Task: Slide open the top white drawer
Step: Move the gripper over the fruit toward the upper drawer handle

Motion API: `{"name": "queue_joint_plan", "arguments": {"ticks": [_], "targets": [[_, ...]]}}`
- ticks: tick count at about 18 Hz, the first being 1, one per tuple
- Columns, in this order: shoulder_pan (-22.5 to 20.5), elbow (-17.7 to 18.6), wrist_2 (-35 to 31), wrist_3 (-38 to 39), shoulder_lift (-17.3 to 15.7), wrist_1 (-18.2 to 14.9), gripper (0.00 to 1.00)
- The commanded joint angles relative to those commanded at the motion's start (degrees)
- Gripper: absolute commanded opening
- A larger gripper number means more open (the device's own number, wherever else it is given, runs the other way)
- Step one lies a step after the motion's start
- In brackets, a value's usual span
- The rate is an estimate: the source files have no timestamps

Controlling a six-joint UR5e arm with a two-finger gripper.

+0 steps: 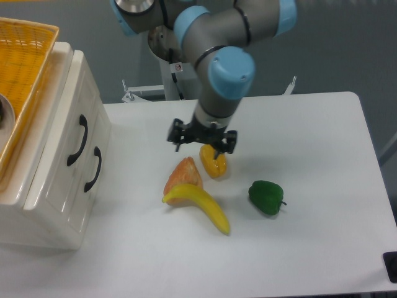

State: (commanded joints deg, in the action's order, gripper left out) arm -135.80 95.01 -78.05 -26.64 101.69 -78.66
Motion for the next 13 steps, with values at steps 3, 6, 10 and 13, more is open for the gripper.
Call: {"name": "queue_joint_plan", "arguments": {"ticks": [3, 6, 10, 13], "targets": [[2.37, 0.09, 0.26, 2.38, 0.0, 0.0, 1.0], [4.31, 0.0, 0.44, 3.35, 0.0, 0.0, 1.0], [6.07, -0.09, 0.44, 3.52, -0.35, -0.09, 1.0], [7.04, -0.44, 0.62, 5.36, -0.35, -0.18, 1.0]]}}
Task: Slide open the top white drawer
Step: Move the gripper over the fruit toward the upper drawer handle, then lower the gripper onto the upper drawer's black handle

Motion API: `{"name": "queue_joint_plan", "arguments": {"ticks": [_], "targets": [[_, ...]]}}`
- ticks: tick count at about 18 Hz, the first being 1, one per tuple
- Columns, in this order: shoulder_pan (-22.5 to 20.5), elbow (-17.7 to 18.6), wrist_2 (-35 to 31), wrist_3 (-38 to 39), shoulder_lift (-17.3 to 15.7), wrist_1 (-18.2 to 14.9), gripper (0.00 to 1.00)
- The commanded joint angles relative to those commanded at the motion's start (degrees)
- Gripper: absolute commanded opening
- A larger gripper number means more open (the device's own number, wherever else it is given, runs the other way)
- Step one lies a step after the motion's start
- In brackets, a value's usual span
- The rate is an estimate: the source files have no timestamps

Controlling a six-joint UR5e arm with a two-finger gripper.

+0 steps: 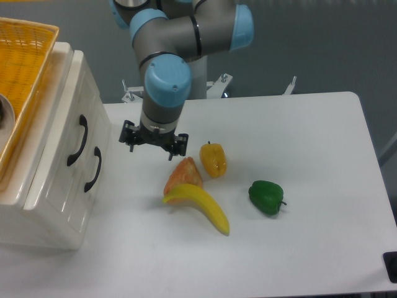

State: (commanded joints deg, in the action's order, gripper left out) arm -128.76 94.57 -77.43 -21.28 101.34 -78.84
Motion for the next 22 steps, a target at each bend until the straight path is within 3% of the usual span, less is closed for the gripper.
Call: {"name": "queue_joint_plan", "arguments": {"ticks": [22], "targets": [[2.81, -0.7, 8.08, 2.91, -0.26, -0.62, 1.0]]}}
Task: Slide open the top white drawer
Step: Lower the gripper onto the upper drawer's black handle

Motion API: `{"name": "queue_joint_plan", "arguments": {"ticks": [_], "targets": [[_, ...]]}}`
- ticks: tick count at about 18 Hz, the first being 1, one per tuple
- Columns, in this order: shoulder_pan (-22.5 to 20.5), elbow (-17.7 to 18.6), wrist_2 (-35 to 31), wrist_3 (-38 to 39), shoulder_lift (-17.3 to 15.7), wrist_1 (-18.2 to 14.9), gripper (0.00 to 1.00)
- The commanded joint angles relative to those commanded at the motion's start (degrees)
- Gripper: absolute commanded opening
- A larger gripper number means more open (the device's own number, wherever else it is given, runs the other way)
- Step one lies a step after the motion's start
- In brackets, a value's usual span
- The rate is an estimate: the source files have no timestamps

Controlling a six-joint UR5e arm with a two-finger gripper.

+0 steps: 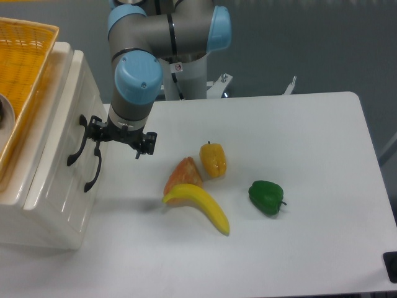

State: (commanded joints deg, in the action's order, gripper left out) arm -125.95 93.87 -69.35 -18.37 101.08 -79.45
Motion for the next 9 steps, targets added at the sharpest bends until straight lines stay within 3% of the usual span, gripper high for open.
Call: {"name": "queue_joint_plan", "arguments": {"ticks": [9], "targets": [[-0.62, -0.7, 1.58, -0.09, 0.0, -1.32, 1.0]]}}
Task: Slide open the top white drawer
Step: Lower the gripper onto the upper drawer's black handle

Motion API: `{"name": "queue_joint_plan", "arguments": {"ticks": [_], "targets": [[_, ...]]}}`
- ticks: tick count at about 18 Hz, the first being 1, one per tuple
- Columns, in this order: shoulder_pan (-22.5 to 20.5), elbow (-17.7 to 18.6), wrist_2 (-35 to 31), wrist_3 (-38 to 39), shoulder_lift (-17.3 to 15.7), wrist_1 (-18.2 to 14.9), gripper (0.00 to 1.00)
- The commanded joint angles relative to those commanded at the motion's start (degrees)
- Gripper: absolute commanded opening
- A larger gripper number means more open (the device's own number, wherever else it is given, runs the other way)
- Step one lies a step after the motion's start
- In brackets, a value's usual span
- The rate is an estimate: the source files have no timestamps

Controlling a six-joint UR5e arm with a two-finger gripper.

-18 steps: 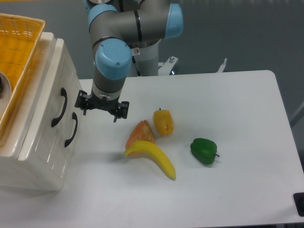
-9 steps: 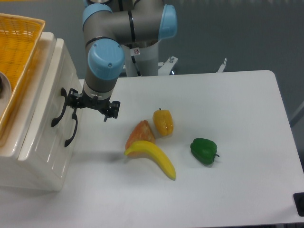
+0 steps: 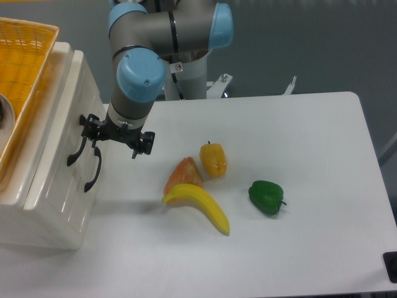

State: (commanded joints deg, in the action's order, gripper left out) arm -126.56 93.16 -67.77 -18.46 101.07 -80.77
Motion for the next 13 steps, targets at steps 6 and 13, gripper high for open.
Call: {"name": "queue_joint_plan", "arguments": {"ticks": [6, 13], "targets": [[0.7, -0.26, 0.89, 0.09, 0.0, -0.61, 1.0], [1.58, -0.18, 1.06, 0.09, 0.0, -1.23, 1.0]]}}
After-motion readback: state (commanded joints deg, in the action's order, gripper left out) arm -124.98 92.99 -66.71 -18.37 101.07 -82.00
